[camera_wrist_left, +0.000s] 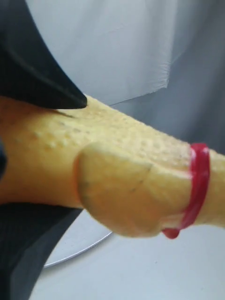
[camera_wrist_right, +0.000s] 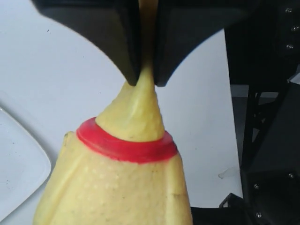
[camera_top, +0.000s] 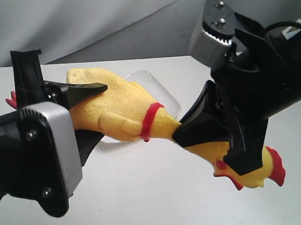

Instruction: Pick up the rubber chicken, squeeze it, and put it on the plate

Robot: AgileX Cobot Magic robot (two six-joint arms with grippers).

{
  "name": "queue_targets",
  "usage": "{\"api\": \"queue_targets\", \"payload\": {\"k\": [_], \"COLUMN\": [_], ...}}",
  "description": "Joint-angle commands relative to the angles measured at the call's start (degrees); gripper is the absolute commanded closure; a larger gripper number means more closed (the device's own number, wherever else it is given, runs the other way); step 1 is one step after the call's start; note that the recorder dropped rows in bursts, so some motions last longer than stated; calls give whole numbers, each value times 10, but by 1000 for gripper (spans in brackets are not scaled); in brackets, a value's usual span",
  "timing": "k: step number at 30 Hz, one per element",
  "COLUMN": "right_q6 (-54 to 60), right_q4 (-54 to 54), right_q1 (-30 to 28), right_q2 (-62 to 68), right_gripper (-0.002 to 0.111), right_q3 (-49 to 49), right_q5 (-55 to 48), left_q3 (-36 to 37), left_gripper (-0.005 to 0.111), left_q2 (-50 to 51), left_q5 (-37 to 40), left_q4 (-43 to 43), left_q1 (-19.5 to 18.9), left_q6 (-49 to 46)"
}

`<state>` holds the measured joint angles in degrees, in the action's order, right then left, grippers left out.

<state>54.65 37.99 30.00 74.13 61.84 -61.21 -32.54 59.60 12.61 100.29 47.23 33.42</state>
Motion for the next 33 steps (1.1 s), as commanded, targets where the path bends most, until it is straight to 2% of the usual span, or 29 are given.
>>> {"api": "queue_targets", "payload": {"k": [1,9,12,14,16,20,23,26,33], "right_q6": [6,6,6,6,6,6,6,6,6], "right_q4": [26,26,26,26,26,26,26,26,24], "right_q1": [2,2,2,2,2,2,2,2,2], "right_q2": [-3,-3,-3,-3,-3,-3,-3,-3,-3], "right_gripper": [108,108,108,108,108,108,108,108,108], "right_q3": [2,2,2,2,2,2,2,2,2], "right_q5": [2,2,2,2,2,2,2,1,0], "left_q3": [-28,-28,-28,-28,-28,-28,-28,-28,-10], "left_gripper": [107,106,97,82,62,26,25,29,29], "left_q2": [-10,-9,-5,-1,6,13,14,14,14], "left_q5": [-1,-12,-43,-67,-83,-83,-85,-68,-66], "left_q4": [-3,-3,-3,-3,-3,-3,-40,-32,-23], "left_q1": [4,4,4,4,4,4,4,4,4], "left_q6": [73,69,69,70,70,79,100,89,-11]}}
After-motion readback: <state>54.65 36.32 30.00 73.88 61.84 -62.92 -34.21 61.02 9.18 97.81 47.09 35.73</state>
